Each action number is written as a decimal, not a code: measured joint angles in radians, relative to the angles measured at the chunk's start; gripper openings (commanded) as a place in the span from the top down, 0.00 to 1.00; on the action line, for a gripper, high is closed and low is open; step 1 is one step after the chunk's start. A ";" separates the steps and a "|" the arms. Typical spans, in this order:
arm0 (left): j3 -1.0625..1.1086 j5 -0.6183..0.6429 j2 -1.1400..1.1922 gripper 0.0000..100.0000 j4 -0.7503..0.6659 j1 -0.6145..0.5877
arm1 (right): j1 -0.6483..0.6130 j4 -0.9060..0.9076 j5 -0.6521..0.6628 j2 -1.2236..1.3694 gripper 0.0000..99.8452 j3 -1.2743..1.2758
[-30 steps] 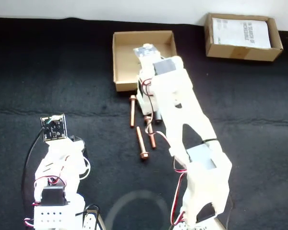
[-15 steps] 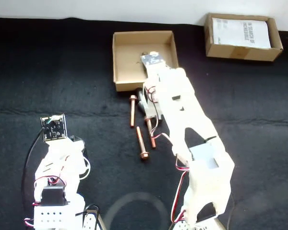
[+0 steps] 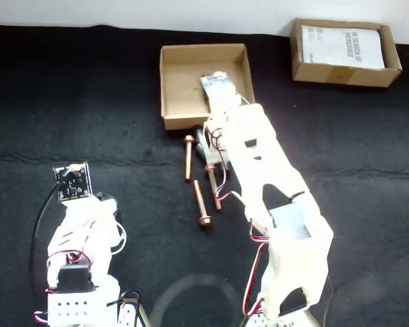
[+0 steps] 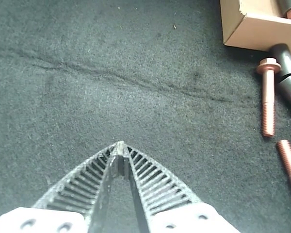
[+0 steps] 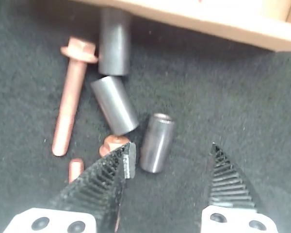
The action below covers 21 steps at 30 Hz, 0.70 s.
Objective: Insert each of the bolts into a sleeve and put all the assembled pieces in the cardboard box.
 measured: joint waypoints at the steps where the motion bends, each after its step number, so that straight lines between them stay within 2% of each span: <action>1: 0.000 0.000 0.000 0.99 0.000 0.000 | 0.000 -0.008 0.000 0.002 0.78 0.000; 11: 0.000 0.000 0.000 0.99 0.000 0.000 | 0.005 -0.044 0.000 0.112 0.78 0.000; 13: 0.000 0.000 0.000 0.99 0.000 0.000 | 0.005 -0.049 0.000 0.130 0.83 -0.002; 16: 0.000 0.000 0.000 0.99 0.000 0.000 | 0.008 -0.051 0.000 0.149 0.98 -0.009; 21: 0.000 0.000 0.000 0.99 0.000 0.000 | 0.026 -0.052 0.000 0.173 0.99 -0.017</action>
